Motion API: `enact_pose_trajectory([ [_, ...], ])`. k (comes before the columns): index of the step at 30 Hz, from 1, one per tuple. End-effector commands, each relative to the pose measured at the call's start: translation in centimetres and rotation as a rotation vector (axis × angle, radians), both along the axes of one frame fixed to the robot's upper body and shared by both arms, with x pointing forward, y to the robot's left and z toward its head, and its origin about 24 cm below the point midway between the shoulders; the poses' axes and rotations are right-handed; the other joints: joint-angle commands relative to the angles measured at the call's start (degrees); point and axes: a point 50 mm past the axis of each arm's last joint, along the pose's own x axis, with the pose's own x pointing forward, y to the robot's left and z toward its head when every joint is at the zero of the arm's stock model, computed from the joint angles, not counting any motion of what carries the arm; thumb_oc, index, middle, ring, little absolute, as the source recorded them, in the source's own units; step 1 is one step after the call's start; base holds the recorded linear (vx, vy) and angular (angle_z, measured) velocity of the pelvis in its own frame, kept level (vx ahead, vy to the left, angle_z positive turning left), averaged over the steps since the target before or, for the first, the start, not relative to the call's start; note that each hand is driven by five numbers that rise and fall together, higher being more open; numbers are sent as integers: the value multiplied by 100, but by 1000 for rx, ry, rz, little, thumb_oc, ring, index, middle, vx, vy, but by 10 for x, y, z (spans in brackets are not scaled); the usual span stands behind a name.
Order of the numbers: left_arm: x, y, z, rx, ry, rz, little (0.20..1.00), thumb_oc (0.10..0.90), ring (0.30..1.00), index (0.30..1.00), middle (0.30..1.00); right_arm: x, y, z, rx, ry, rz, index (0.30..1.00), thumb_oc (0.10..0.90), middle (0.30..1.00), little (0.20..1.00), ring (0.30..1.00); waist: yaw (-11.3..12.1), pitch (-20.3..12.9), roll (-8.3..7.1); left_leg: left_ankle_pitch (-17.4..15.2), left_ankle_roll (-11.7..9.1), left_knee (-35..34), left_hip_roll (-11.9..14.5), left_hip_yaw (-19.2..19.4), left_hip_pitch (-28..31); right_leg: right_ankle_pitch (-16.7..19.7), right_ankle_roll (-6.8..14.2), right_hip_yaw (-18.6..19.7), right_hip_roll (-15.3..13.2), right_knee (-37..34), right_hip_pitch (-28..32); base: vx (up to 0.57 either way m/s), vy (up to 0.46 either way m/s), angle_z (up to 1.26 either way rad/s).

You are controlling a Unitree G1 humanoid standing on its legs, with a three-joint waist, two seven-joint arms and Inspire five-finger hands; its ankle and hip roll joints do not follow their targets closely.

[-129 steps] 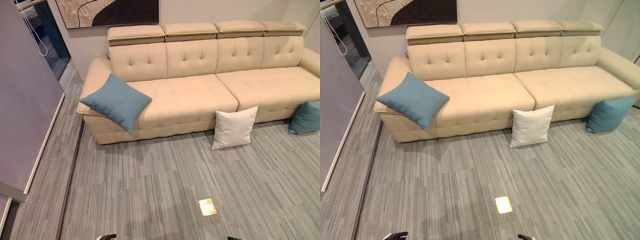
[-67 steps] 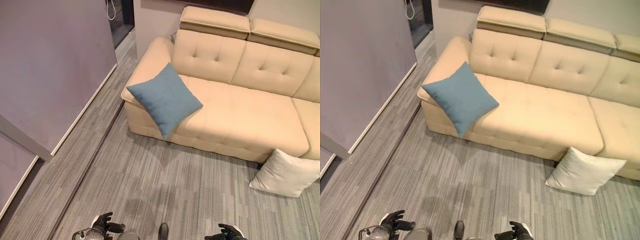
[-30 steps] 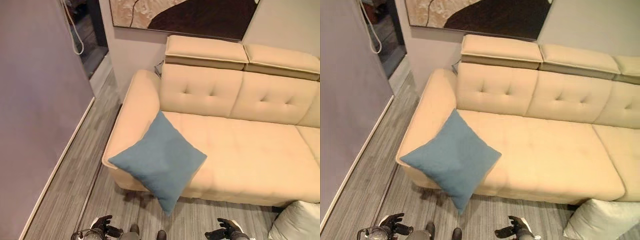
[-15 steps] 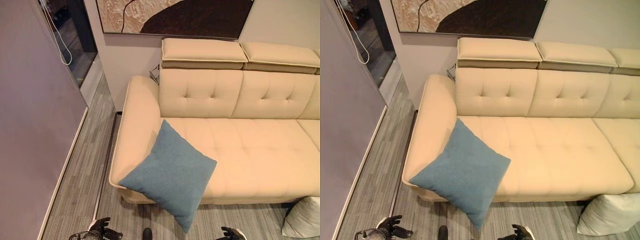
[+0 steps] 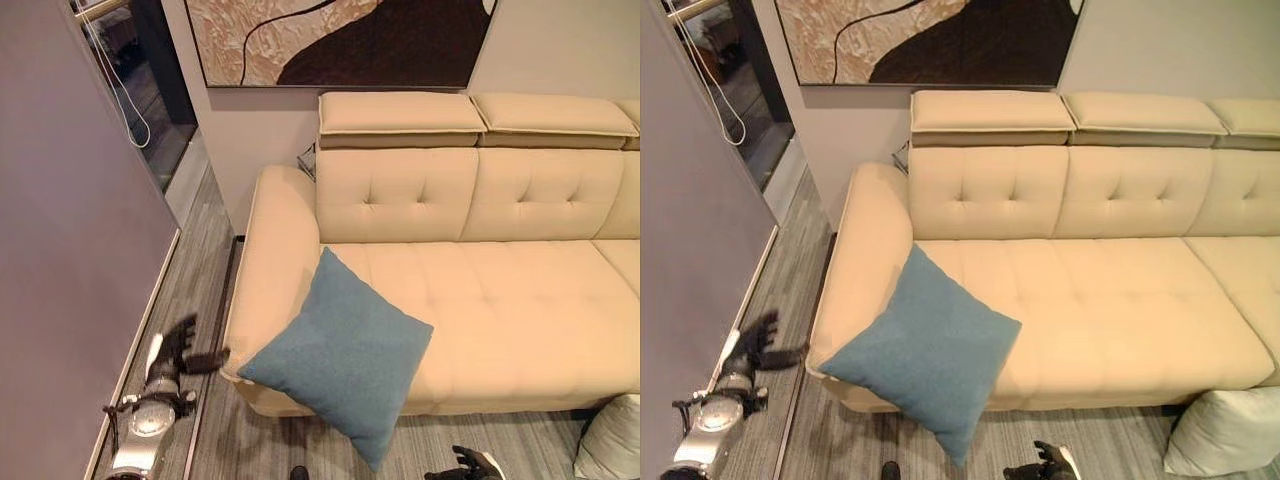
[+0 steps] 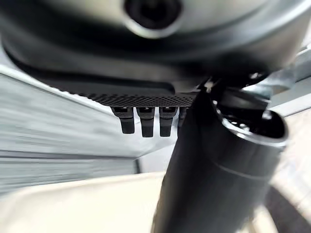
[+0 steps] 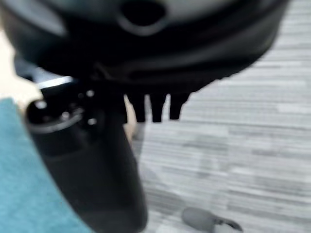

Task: Pick up all the scattered cushions and arrange them neatly on the sofa.

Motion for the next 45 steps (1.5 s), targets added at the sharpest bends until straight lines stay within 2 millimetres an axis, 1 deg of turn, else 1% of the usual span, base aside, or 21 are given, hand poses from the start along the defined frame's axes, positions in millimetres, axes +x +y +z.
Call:
enact_pose_trajectory([
  [1, 23, 11, 35, 16, -189, 68, 900, 800, 900, 900, 900, 13, -13, 8, -72, -40, 19, 900, 800, 900, 900, 900, 130, -109, -157, -835, -300, 91, 96, -111, 380, 407, 521, -108, -355, -42, -400, 0, 0, 0],
  [3, 30, 4, 44, -10, -239, 49, 900, 800, 900, 900, 900, 13, -12, 8, -71, -36, 25, 900, 800, 900, 900, 900, 103, -118, -153, -840, -303, 75, 106, -91, 394, 410, 523, -86, -350, -58, -393, 16, -10, -3],
  [5, 44, -11, 54, -19, -272, -26, 900, 800, 900, 900, 900, 13, -12, 8, -71, -27, 40, 900, 800, 900, 900, 900, 34, -129, -136, -847, -303, 42, 111, -55, 414, 432, 532, -57, -344, -87, -403, 26, -13, -8],
  [6, 45, -11, 54, -19, -272, -26, 900, 800, 900, 900, 900, 13, -12, 8, -71, -27, 39, 900, 800, 900, 900, 900, 38, -127, -135, -848, -303, 42, 111, -54, 414, 433, 532, -57, -343, -87, -402, 14, -2, -4],
  [7, 48, -15, 54, -22, -268, -50, 900, 800, 900, 900, 900, 13, -12, 7, -69, -24, 43, 900, 800, 900, 900, 900, 12, -129, -125, -845, -302, 35, 113, -43, 414, 440, 536, -46, -341, -97, -408, 8, -3, -4],
  [12, 69, -38, 59, 20, -237, -183, 900, 800, 900, 900, 900, 16, -15, 10, -63, -39, 55, 900, 800, 900, 900, 900, -156, -129, -63, -833, -315, 15, 120, 56, 330, 508, 567, 10, -337, -141, -512, -4, 1, -5],
  [15, 85, -61, 55, 10, -200, -260, 900, 800, 900, 900, 900, 15, -18, 11, -78, -37, 59, 900, 800, 900, 900, 900, -352, -129, 15, -798, -326, 15, 126, 184, 111, 594, 607, 122, -332, -191, -761, -43, 2, -23],
  [16, 85, -61, 55, 10, -200, -260, 900, 800, 900, 900, 900, 15, -18, 11, -78, -37, 59, 900, 800, 900, 900, 900, -349, -131, 16, -798, -326, 15, 126, 186, 108, 594, 607, 124, -332, -190, -766, -40, 4, -24],
  [19, 92, -71, 59, -19, -210, -287, 900, 800, 900, 900, 900, 20, -20, 13, -86, -52, 61, 900, 800, 900, 900, 900, -440, -95, 51, -768, -329, 15, 124, 266, -67, 654, 620, 188, -321, -192, -976, -75, 8, -16],
  [22, 100, -78, 60, -39, -204, -294, 900, 800, 900, 900, 900, 26, -19, 15, -90, -74, 65, 900, 800, 900, 900, 900, -528, -63, 82, -694, -320, 15, 137, 341, -383, 738, 625, 282, -295, -192, -1325, -111, -1, -21],
  [28, 104, -85, 56, -7, -168, -318, 900, 800, 900, 900, 900, 31, -19, 17, -97, -90, 70, 900, 800, 900, 900, 900, -601, -43, 95, -603, -317, 15, 137, 390, -724, 831, 612, 330, -285, -166, -1697, -67, 0, -14],
  [29, 105, -86, 53, 21, -148, -329, 900, 800, 900, 900, 900, 34, -18, 18, -96, -106, 67, 900, 800, 900, 900, 900, -616, -5, 90, -568, -317, 15, 138, 401, -833, 868, 608, 343, -289, -139, -1835, -43, -3, -6],
  [35, 104, -86, 48, 50, -118, -338, 900, 800, 900, 900, 900, 40, -17, 20, -92, -134, 66, 900, 800, 900, 900, 900, -608, -5, 73, -525, -305, 15, 127, 406, -972, 911, 591, 365, -282, -113, -1990, -32, -4, -1],
  [37, 97, -92, 35, 29, -80, -353, 900, 800, 900, 900, 900, 47, -13, 23, -68, -183, 38, 900, 800, 900, 900, 900, -586, 15, 47, -476, -308, 15, 109, 403, -1085, 951, 575, 378, -287, -114, -2099, -47, -22, -1],
  [39, 97, -92, 35, 29, -80, -353, 900, 800, 900, 900, 900, 47, -13, 23, -68, -183, 38, 900, 800, 900, 900, 900, -585, 11, 47, -476, -308, 15, 109, 403, -1089, 951, 575, 378, -287, -114, -2103, 0, 0, 0],
  [41, 95, -96, 31, 14, -72, -361, 900, 800, 900, 900, 900, 53, -12, 25, -42, -225, -10, 900, 800, 900, 900, 900, -584, 30, 47, -460, -309, 15, 105, 394, -1120, 965, 570, 378, -286, -128, -2138, -15, -14, 0],
  [43, 88, -102, 23, -22, -60, -371, 900, 800, 900, 900, 900, 63, -10, 31, 15, -311, -120, 900, 800, 900, 900, 900, -586, 46, 71, -436, -314, 15, 92, 408, -1200, 989, 564, 371, -295, -151, -2209, -43, -18, 0],
  [44, 83, -105, 19, -50, -57, -373, 900, 800, 900, 900, 900, 72, -9, 36, 61, -381, -199, 900, 800, 900, 900, 900, -584, 43, 104, -423, -312, 15, 86, 393, -1251, 1003, 560, 378, -301, -164, -2251, -32, -5, 0],
  [45, 83, -105, 19, -51, -57, -373, 900, 800, 900, 900, 900, 72, -9, 36, 61, -381, -199, 900, 800, 900, 900, 900, -583, 40, 105, -423, -312, 15, 86, 393, -1253, 1003, 560, 378, -301, -164, -2253, -36, -4, -1],
])
